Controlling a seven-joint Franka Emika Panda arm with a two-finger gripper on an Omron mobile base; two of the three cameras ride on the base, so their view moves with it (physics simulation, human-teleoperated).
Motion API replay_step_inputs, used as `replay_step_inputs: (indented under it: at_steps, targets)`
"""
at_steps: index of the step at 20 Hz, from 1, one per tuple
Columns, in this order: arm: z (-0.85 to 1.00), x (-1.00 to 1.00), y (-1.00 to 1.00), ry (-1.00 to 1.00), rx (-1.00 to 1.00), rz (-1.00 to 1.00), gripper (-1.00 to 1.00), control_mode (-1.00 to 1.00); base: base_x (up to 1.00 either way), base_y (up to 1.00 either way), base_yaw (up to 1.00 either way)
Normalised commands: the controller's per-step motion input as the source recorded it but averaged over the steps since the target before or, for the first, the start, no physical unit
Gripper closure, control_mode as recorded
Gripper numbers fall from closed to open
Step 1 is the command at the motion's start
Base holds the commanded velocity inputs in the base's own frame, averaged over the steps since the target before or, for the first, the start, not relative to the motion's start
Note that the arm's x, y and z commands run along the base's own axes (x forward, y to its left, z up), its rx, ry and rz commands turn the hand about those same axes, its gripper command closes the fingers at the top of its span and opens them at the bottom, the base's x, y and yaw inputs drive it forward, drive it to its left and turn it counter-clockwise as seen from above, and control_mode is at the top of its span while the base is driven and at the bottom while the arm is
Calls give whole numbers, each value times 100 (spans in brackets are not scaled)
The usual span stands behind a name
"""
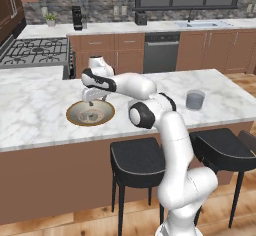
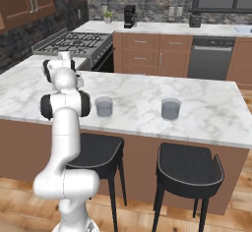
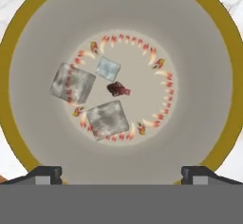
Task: There are four ice cubes in the ice bowl. Place two ice cubes in each glass of water.
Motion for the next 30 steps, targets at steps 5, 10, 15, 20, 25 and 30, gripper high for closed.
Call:
replay_step_inputs:
  at_steps: [5, 10, 15, 20, 25, 30]
  targets:
    - [-19, 7, 21, -15, 0, 0, -100, -100, 0, 0, 0]
    - [-19, 5, 6, -2, 0, 0, -100, -100, 0, 0, 0]
    - [-24, 8, 0, 0, 0, 0, -100, -100, 0, 0, 0]
    - [-21, 2, 4, 0, 0, 2, -100, -100, 0, 0, 0]
    - [-17, 0, 5, 0, 0, 2, -100, -100, 0, 0, 0]
    - [-17, -3, 1, 0, 0, 5, -100, -100, 0, 0, 0]
